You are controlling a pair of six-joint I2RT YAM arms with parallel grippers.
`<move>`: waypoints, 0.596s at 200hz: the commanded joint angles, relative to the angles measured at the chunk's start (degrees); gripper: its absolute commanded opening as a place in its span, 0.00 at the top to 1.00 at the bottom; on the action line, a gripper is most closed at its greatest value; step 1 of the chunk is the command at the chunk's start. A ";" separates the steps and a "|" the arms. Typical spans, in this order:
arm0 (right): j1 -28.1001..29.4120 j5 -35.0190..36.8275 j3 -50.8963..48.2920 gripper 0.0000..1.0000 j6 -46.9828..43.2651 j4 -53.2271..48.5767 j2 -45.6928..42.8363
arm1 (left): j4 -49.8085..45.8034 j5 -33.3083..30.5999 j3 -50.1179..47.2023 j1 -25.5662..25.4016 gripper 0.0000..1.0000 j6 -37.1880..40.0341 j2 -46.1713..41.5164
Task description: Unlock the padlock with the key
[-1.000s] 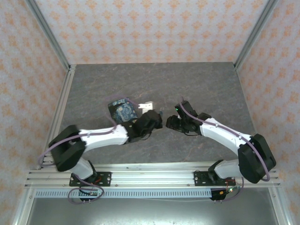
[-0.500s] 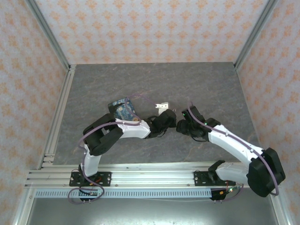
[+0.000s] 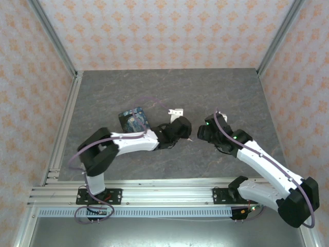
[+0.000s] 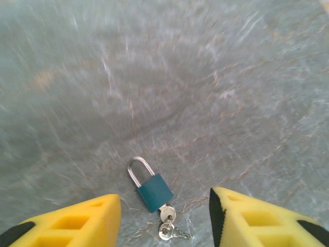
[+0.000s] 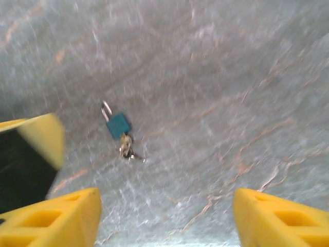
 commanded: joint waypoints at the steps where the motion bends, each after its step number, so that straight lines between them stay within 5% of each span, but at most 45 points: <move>1: 0.30 10.49 3.51 0.26 -3.18 -4.10 -3.48 | -11.56 -4.92 2.61 1.07 0.46 10.71 -7.93; 56: 0.24 26.67 3.50 0.07 -11.53 0.50 -5.27 | -29.60 -1.50 1.74 13.40 0.17 24.90 -23.27; 74: 0.04 33.52 1.20 0.00 -14.51 5.42 -5.18 | -27.32 3.79 -3.96 21.71 0.00 27.41 -29.78; 95: -1.58 41.96 -3.22 0.00 -15.86 12.71 -5.18 | -21.70 8.44 -12.05 31.71 0.00 29.78 -36.19; 119: -9.32 41.15 -10.20 0.00 -17.96 23.23 -5.39 | -11.00 5.32 -22.60 38.31 0.00 32.53 -41.23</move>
